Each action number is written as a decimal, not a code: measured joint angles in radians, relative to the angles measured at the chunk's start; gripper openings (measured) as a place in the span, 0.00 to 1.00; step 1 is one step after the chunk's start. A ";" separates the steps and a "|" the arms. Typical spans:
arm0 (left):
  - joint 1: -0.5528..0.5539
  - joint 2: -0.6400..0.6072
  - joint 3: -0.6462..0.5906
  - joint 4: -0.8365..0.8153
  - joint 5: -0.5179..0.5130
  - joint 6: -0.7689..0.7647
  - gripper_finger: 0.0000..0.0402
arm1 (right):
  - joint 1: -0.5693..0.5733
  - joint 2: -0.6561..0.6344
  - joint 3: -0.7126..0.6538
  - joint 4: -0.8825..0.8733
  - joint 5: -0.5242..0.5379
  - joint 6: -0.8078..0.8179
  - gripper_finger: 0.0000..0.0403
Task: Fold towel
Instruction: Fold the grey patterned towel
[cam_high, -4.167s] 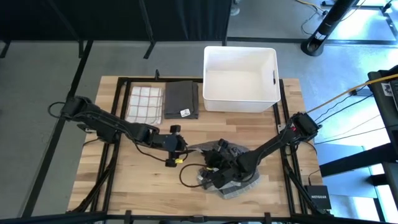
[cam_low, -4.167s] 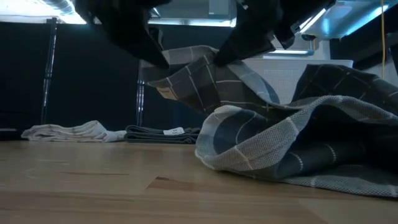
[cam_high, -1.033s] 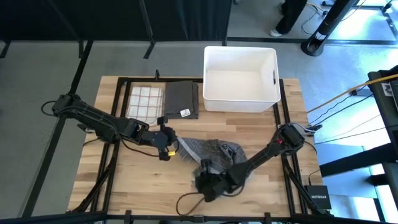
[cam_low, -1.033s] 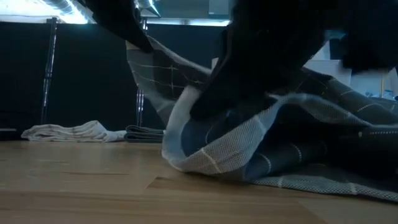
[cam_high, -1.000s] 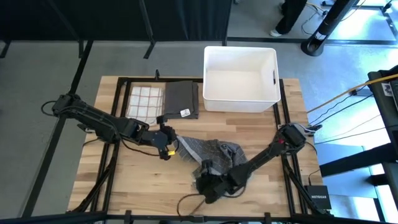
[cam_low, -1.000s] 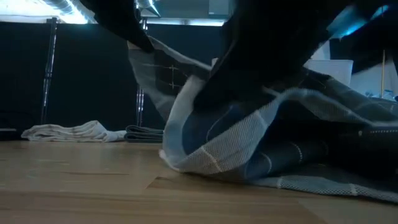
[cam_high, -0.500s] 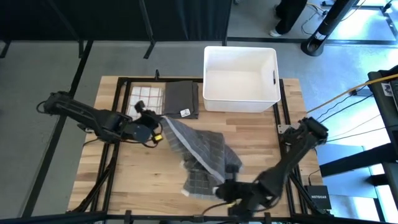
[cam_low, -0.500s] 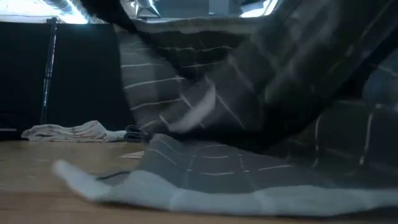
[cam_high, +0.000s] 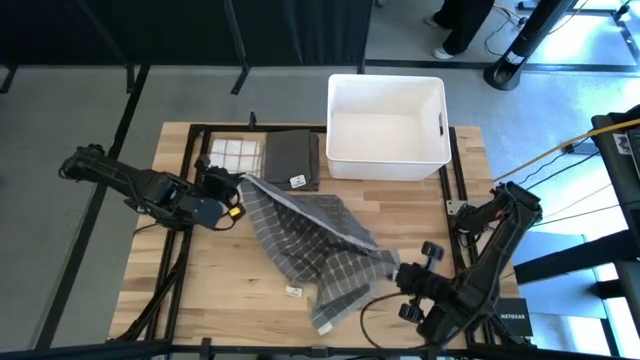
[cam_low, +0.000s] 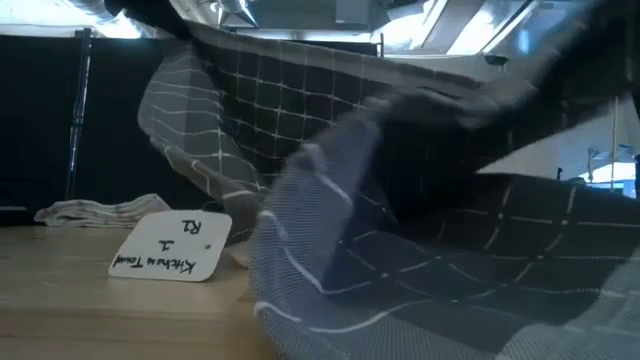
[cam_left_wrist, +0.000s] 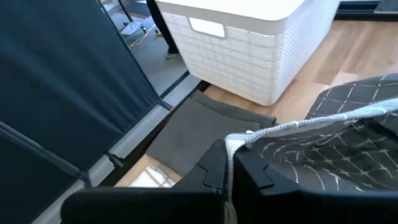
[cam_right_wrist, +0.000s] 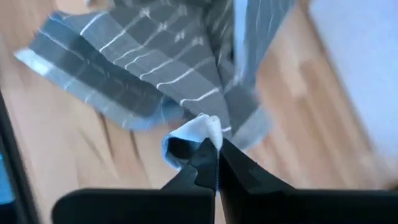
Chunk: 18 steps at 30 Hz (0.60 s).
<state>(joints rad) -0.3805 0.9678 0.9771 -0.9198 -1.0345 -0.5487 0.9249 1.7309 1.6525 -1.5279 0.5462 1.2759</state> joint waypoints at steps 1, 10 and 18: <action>0.000 0.000 0.000 -0.009 -0.007 -0.010 0.00 | -0.002 0.000 -0.009 0.001 -0.040 0.028 0.02; -0.003 0.001 0.000 -0.041 -0.012 -0.051 0.00 | 0.014 0.003 -0.264 0.196 -0.415 0.298 0.02; -0.012 0.001 0.000 -0.037 -0.008 -0.050 0.00 | -0.004 0.003 -0.478 0.298 -0.670 0.404 0.10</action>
<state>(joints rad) -0.3927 0.9688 0.9771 -0.9569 -1.0429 -0.5991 0.9212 1.7344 1.1748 -1.2295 -0.1238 1.6798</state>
